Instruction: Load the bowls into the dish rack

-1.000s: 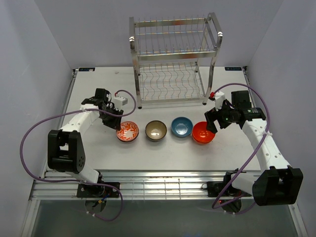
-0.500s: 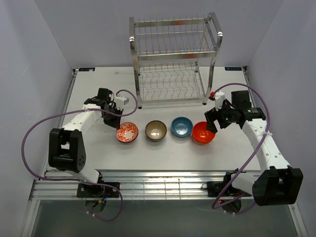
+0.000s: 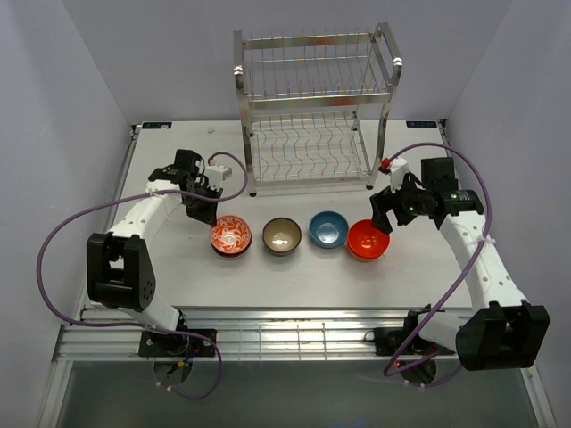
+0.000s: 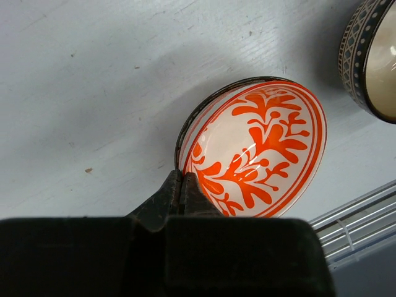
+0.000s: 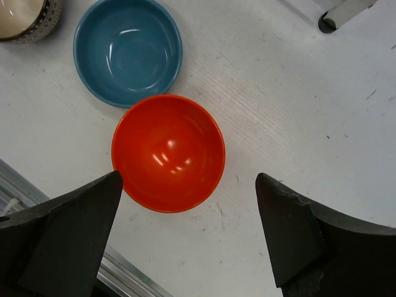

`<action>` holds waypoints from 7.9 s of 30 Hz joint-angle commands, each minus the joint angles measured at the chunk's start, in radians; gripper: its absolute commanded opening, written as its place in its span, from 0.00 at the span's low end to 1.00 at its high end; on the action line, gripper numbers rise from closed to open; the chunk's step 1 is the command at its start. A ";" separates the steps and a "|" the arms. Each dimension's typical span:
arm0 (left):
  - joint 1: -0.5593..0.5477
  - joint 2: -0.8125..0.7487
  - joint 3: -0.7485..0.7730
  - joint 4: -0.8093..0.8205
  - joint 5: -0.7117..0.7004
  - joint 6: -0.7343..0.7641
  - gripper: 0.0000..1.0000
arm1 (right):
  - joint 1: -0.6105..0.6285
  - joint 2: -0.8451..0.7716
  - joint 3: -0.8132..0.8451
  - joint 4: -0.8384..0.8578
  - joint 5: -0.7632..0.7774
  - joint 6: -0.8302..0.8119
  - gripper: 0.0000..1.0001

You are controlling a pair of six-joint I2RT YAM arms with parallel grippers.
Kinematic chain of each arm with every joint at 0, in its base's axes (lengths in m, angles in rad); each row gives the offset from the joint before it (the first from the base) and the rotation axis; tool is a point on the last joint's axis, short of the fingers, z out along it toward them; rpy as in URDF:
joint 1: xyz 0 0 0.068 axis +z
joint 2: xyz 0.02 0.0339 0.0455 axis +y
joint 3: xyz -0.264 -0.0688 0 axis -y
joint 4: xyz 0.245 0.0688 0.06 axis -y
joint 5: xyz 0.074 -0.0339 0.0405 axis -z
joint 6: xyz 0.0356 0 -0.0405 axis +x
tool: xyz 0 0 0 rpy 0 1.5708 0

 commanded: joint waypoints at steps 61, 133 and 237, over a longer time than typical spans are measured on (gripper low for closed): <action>-0.040 -0.078 0.293 -0.111 0.196 -0.107 0.00 | 0.723 0.564 0.480 0.392 0.362 0.933 0.99; 0.052 -0.238 0.109 0.010 0.181 -0.169 0.98 | 0.572 0.656 -0.009 2.004 1.043 -0.479 0.08; 0.224 -0.362 -0.214 0.192 0.291 -0.108 0.98 | 0.365 1.457 1.188 1.214 1.468 -0.393 0.11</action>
